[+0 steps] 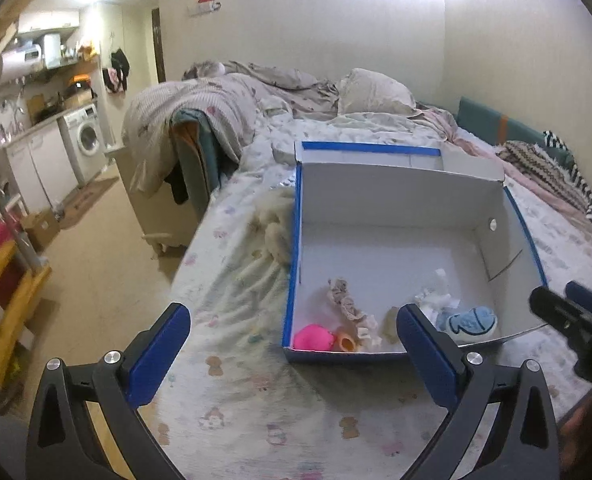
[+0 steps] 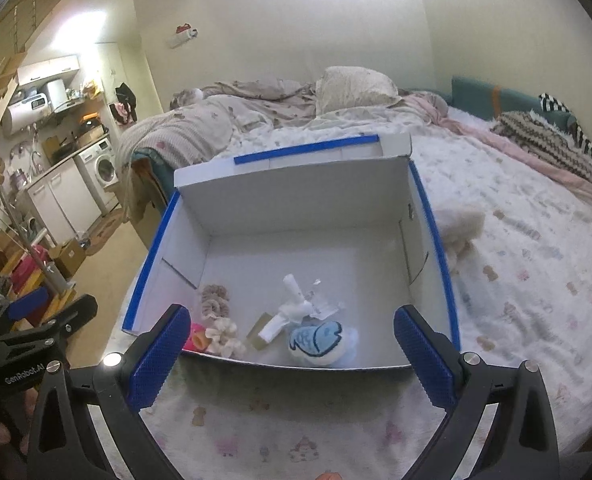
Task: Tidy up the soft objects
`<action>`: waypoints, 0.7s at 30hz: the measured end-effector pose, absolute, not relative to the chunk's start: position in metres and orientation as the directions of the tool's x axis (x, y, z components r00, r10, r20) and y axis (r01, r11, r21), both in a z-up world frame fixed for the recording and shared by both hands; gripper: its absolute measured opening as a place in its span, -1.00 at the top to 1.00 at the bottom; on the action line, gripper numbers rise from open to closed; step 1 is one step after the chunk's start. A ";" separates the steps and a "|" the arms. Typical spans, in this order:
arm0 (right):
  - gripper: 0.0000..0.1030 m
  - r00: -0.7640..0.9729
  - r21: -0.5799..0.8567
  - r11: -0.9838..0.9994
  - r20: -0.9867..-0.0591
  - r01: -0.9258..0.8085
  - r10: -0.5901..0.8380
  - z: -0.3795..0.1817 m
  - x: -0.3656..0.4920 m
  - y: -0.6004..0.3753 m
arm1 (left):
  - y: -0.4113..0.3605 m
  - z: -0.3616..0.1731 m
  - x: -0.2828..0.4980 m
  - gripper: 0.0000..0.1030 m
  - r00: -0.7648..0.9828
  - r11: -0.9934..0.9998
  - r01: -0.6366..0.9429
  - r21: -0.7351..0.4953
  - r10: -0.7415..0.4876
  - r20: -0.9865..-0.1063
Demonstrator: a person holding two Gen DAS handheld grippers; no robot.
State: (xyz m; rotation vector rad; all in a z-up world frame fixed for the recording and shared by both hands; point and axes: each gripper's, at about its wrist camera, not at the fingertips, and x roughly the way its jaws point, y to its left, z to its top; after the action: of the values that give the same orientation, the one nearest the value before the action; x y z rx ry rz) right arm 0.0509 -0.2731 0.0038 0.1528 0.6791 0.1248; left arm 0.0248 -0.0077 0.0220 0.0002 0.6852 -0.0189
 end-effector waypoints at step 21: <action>-1.00 0.736 0.187 0.982 -0.659 -0.039 0.155 -0.010 0.058 -0.273 | -0.009 0.021 0.026 -1.00 0.766 0.999 0.029 -0.021 -0.036 -0.642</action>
State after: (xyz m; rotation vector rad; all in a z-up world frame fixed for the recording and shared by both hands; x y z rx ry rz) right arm 0.0585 -0.2725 -0.0097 0.1651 0.7373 0.1068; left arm 0.0258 -0.0086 0.0208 -0.0099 0.6978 -0.0351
